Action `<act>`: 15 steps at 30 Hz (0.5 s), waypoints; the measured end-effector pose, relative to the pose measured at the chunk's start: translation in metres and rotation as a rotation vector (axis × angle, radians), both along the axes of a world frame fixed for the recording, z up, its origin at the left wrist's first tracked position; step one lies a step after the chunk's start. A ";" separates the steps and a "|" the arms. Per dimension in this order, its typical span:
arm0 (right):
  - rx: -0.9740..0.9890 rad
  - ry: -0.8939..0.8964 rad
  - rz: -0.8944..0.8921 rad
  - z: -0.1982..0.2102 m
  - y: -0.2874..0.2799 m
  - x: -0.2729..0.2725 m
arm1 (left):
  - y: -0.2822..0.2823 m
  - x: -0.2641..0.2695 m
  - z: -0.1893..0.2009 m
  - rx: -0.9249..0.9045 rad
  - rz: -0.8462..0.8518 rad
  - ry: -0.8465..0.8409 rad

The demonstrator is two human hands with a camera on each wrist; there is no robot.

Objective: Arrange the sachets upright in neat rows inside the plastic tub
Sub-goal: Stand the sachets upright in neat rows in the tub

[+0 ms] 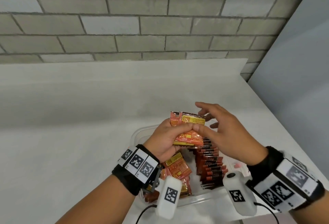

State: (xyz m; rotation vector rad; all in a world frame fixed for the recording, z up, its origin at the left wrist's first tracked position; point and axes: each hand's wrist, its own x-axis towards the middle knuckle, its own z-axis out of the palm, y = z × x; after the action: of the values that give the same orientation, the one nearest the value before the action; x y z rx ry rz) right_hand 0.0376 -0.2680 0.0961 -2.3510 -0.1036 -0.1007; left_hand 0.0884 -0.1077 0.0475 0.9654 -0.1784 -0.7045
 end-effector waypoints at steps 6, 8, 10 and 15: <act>0.091 -0.022 -0.148 -0.004 -0.003 0.001 | -0.003 -0.005 -0.001 0.066 -0.019 -0.036; 0.081 -0.160 -0.180 -0.003 -0.002 -0.001 | -0.003 -0.005 0.000 0.074 -0.013 0.019; 0.028 -0.219 -0.122 -0.004 -0.003 -0.005 | -0.001 -0.004 -0.002 0.074 0.004 0.084; -0.173 -0.039 0.090 -0.021 -0.002 -0.017 | 0.002 -0.001 -0.010 0.054 0.039 0.136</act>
State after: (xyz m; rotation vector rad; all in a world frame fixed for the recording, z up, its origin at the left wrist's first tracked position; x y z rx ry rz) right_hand 0.0208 -0.2698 0.0752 -2.5128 -0.2458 -0.0965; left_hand 0.0879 -0.1055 0.0370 0.9664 -0.0208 -0.7399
